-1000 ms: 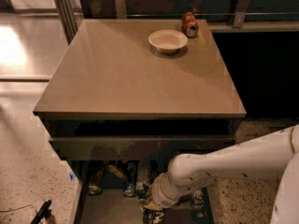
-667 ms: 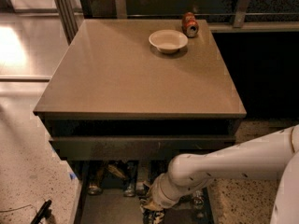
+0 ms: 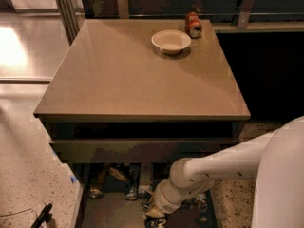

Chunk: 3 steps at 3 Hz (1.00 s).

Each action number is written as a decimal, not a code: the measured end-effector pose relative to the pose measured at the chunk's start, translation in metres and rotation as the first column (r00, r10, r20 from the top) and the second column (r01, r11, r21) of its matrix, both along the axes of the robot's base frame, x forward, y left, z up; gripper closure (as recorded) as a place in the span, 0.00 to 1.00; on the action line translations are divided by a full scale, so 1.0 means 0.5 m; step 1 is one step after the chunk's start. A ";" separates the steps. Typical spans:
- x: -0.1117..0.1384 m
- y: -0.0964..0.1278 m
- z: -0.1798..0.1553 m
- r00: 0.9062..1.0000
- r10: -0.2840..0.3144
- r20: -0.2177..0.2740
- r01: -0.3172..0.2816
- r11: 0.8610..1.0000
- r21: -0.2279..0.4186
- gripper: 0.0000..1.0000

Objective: Place blue chip bag into middle drawer

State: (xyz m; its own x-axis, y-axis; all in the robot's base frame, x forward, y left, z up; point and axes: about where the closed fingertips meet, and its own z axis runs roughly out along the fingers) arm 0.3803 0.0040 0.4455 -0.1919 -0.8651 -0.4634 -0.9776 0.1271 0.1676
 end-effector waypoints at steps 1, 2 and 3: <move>-0.007 -0.003 -0.034 0.999 -0.006 -0.040 0.006 1.000 -0.001 1.00; -0.007 -0.003 -0.034 0.999 -0.006 -0.040 0.006 1.000 -0.001 1.00; -0.007 -0.003 -0.034 0.999 -0.006 -0.040 0.006 1.000 -0.001 0.79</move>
Offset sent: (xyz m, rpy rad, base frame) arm -0.0026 -0.0012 -0.0143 -0.0012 0.0331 -0.0055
